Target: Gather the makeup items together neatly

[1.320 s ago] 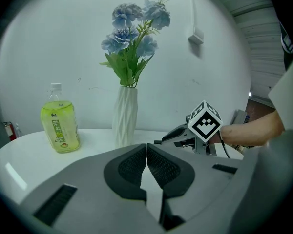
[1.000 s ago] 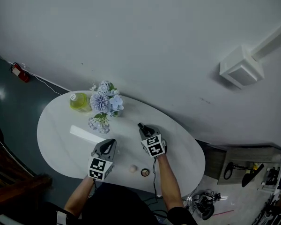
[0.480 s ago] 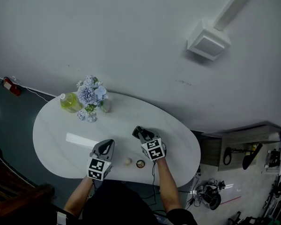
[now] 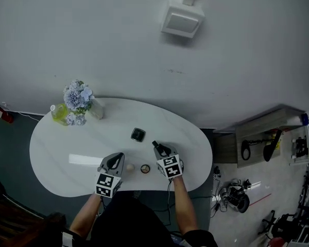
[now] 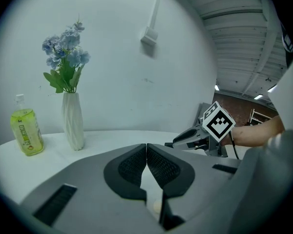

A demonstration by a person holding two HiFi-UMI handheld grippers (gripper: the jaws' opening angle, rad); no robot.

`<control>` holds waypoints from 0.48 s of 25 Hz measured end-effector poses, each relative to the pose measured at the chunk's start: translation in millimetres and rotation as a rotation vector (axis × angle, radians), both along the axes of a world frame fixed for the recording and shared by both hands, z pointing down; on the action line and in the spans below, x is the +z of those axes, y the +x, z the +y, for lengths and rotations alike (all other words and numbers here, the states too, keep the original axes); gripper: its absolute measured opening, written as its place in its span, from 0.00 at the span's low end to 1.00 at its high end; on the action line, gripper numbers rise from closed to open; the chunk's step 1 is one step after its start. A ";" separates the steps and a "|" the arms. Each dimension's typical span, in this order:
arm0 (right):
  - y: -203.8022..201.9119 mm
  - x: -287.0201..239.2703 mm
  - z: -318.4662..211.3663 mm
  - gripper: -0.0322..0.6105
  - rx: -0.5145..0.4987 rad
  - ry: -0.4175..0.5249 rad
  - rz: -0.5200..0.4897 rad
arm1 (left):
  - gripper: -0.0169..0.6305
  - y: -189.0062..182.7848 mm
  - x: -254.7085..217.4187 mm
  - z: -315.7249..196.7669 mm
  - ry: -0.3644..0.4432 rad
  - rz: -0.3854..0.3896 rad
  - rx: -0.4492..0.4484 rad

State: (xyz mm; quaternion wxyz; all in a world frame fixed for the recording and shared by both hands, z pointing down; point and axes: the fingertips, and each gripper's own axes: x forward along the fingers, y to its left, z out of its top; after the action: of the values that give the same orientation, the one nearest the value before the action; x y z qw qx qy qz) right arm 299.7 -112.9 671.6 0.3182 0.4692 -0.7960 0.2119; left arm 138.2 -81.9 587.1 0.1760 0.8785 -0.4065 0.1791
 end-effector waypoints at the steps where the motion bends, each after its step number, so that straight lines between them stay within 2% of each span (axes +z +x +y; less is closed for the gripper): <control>1: 6.4 0.7 7.4 0.22 0.021 -0.001 -0.003 | 0.06 4.7 -0.2 4.3 0.001 0.000 0.011; 6: 32.8 8.1 42.9 0.22 0.116 -0.014 -0.027 | 0.06 26.7 -0.2 22.6 0.004 -0.009 0.066; 12: 47.8 28.5 82.3 0.22 0.185 -0.052 -0.054 | 0.06 46.4 2.5 44.8 -0.001 -0.021 0.114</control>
State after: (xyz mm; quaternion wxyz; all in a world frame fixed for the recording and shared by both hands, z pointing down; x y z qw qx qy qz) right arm 347.6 -30.6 700.0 0.2877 0.5265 -0.7519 0.2734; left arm 184.5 -37.1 589.6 0.1616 0.8982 -0.3577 0.1980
